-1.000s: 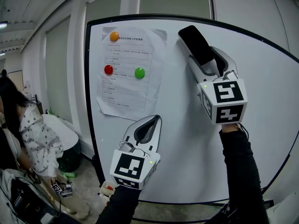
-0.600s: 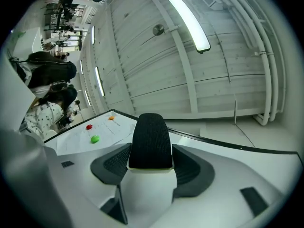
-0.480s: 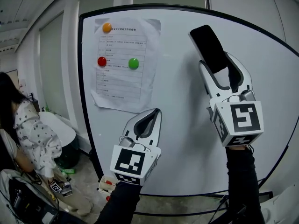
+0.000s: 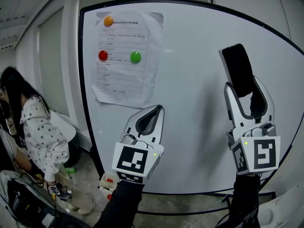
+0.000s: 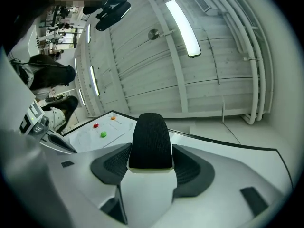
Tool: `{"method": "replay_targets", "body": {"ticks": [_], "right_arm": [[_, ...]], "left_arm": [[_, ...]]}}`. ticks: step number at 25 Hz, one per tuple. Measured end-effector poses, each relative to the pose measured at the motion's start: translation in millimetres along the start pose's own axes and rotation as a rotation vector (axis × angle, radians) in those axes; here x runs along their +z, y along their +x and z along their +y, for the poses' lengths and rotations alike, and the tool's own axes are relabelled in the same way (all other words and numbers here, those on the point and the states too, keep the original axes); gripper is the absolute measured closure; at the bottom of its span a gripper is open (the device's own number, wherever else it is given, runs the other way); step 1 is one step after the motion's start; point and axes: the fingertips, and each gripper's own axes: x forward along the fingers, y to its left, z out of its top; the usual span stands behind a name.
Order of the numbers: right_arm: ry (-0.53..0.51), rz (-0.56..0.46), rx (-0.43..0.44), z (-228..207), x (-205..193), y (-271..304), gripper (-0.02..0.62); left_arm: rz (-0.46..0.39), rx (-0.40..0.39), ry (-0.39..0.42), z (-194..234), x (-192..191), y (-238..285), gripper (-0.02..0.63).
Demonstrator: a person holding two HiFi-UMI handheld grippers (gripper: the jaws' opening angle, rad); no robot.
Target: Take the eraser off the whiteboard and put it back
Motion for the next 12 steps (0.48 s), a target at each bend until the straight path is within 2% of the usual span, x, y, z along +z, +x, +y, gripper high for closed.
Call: {"method": "replay_targets", "body": {"ticks": [12], "right_arm": [[0.030,0.058,0.000,-4.7,-14.3,-20.6,0.318]], "left_arm": [[0.014,-0.039,0.027,-15.0,8.9,-1.0,0.601]]}}
